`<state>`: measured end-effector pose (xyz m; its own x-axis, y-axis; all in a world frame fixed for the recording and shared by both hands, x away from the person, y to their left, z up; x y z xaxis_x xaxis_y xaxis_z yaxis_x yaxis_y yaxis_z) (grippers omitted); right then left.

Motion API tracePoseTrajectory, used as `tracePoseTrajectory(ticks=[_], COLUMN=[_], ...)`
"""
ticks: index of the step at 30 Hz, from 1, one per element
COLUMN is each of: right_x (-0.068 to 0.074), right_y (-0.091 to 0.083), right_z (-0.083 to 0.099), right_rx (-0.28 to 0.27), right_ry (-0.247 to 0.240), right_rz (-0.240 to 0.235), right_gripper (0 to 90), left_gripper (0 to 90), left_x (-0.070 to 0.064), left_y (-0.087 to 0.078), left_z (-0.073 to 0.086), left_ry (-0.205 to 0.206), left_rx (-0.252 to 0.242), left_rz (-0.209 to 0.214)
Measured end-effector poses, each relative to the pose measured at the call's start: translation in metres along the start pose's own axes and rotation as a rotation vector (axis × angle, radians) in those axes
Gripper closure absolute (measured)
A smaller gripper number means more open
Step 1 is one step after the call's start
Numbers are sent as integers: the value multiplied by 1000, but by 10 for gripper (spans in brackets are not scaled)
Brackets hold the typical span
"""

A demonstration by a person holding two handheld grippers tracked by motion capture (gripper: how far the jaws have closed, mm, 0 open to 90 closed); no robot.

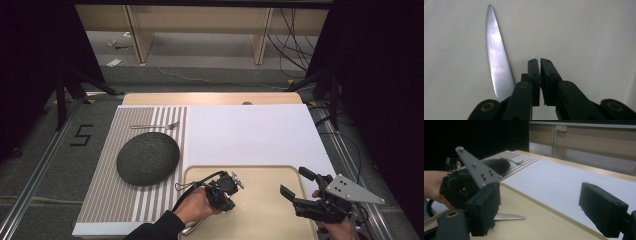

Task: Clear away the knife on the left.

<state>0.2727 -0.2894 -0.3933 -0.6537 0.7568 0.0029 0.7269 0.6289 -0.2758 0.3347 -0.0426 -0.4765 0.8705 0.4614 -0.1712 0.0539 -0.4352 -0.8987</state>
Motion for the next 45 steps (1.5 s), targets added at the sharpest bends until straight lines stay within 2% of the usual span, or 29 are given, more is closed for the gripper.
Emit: tracePoseTrajectory(ticks=[7, 11, 21, 26, 32, 38, 42, 45], right_x=[0, 1, 0, 1, 1, 1, 1, 1], right_y=[0, 0, 0, 0, 0, 0, -1, -1], right_z=[0, 0, 0, 0, 0, 0, 0, 0], right_rx=[1, 0, 1, 1, 2, 2, 2, 0], right_ry=[0, 0, 0, -1, -2, -2, -2, -3], right_rz=[-1, -1, -1, -2, -1, -2, -2, -3], right_gripper=[185, 185, 185, 185, 185, 186, 186, 187], left_gripper=[897, 897, 898, 898, 898, 898, 897, 898], left_x=[0, 5, 23, 35, 43, 47, 43, 41], left_y=[4, 3, -1, -5, -9, -13, -15, -17], left_z=[-3, -2, -1, 3, 7, 12, 18, 22], left_ry=[1, -7, -60, -112, -131, -140, -126, -142], left_rx=[0, -3, -18, -24, -13, 5, 24, 40], left_rz=[-18, -47, -104, -123, -145, -138, -136, -133])
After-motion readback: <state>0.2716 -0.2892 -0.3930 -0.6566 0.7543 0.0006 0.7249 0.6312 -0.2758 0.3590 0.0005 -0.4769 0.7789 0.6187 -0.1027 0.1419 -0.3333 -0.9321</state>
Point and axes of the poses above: each handheld gripper's, and its own axes: y roughly forward along the jaws, z roughly out of its underside, x roughly to its left, the point moved 2 cm from there along y, roughly forward along the jaws, and after that the axes turned 2 degrees about -y, right-handed, at the moved point
